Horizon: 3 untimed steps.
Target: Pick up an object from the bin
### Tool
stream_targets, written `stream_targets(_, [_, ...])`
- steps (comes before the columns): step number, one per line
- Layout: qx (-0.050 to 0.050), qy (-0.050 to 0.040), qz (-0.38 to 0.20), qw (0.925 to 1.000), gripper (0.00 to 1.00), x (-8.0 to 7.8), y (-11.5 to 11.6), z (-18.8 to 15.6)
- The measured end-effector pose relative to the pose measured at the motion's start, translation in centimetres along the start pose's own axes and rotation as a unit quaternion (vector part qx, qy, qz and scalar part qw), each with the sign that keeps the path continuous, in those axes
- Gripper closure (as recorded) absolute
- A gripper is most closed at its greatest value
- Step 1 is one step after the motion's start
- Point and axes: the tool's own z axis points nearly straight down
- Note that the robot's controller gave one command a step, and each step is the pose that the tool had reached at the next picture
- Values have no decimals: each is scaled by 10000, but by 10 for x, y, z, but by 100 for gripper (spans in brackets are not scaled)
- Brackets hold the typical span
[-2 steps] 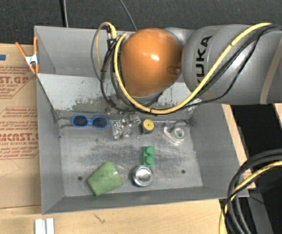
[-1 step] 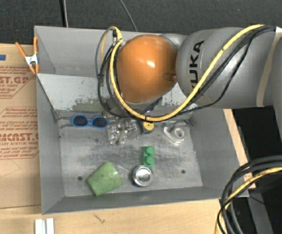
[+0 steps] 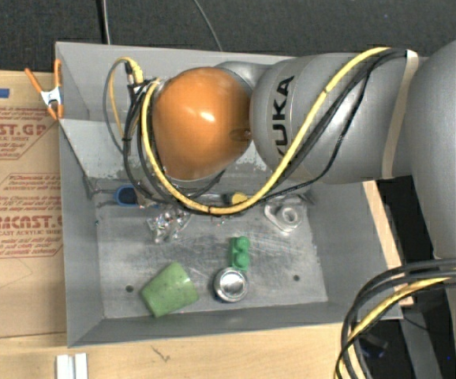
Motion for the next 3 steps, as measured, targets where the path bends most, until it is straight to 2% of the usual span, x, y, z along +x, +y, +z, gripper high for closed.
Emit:
stream_targets(1, [0, 9, 51, 10000, 100, 24, -3, 7])
stream_targets(2, [-15, 22, -28, 10000, 100, 96, 33, 14])
stream_targets(3, [-10, 15, -1536, 9881, 100, 150, 47, 5])
